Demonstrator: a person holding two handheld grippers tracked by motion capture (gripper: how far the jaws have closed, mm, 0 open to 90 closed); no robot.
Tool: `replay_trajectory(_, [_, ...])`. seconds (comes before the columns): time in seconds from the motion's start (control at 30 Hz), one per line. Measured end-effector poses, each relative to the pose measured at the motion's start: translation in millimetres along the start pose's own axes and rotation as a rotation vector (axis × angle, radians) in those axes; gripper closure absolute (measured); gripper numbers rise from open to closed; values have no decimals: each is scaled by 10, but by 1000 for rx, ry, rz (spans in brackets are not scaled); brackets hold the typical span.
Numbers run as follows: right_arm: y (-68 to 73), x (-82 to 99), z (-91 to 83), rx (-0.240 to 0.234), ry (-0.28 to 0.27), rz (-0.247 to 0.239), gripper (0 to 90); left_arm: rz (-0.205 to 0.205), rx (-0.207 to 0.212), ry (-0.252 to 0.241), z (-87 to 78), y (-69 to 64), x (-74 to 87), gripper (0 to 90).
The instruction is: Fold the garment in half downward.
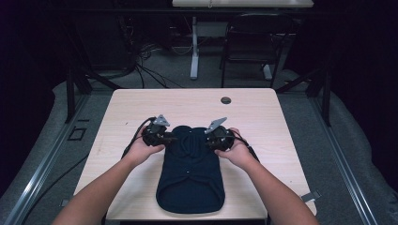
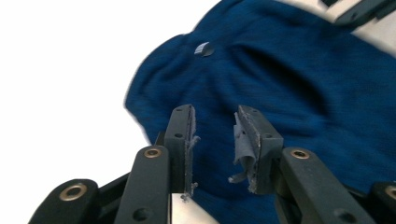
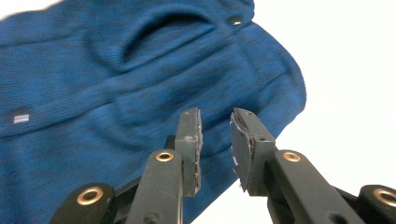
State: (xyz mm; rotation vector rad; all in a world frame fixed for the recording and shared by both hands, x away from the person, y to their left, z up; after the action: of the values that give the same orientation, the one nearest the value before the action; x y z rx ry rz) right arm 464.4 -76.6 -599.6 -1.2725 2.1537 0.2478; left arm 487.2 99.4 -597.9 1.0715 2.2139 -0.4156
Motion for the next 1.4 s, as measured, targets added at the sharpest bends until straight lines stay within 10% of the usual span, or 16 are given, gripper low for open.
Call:
replay_trajectory(0.4, [-382,-155,407,78,70,32,747,-11,-92,59,355,250,-88,645])
replay_trajectory(0.8, [-197,32,405,-33,170,-28,816,56,-28,165,318,130,112,660])
replay_trajectory(1.1, [-347,-115,301,66,141,-67,707,96,-86,82,282,224,-174,617])
replay_trajectory(1.4, [-383,-154,454,36,168,-60,596,99,-72,141,503,263,-167,574])
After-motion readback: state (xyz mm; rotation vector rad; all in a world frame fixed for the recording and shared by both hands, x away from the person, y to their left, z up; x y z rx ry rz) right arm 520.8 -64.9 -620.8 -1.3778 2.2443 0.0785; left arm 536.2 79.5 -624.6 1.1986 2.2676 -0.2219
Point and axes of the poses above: each handheld gripper's, and its own axes: z roughly forward along the jaws, x roughly out of its underside, y roughly to its left, the point moved 9 cm from there along z, roughly forward along the jaws, and after that the axes turned 2 degrees about -z, right-handed, at the moved point
